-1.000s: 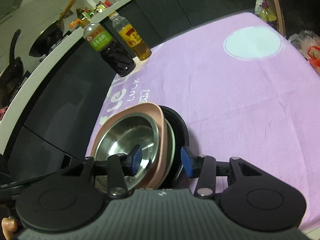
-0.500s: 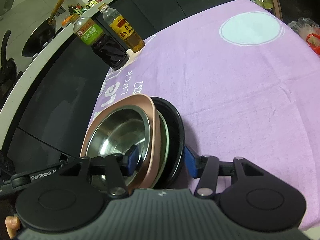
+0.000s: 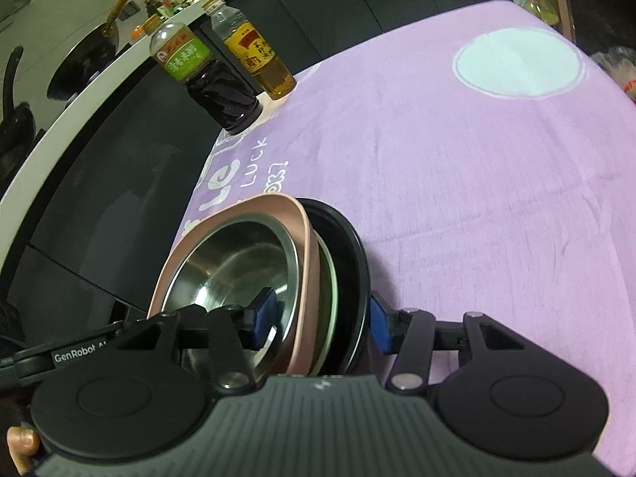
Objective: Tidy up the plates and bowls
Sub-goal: 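Lift the stacked dishes with both tools and carry them onto the black bowl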
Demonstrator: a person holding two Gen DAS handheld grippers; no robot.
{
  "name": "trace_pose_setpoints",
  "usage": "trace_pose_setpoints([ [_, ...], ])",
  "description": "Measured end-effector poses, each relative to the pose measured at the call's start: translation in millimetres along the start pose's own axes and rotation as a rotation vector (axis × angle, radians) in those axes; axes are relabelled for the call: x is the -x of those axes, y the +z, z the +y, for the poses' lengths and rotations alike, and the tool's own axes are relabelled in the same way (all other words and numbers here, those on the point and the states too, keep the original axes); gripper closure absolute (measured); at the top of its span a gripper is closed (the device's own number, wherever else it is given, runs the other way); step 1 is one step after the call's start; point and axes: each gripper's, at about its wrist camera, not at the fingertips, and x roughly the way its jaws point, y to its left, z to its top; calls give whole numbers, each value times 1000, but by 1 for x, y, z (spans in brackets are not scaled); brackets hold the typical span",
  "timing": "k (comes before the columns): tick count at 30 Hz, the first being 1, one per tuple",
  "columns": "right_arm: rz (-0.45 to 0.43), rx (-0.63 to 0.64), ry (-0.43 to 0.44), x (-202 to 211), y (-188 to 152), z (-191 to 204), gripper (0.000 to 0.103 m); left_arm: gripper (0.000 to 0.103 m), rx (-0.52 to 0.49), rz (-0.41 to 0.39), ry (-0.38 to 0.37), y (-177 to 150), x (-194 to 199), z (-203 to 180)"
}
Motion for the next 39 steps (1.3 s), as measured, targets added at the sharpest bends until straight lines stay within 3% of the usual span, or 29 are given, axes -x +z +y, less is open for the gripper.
trace_pose_setpoints([
  [19, -8, 33, -12, -2, 25, 7, 54, 59, -7, -37, 8, 22, -6, -8],
  [39, -48, 20, -12, -15, 84, -1, 54, 59, -30, -89, 9, 80, -33, -28],
])
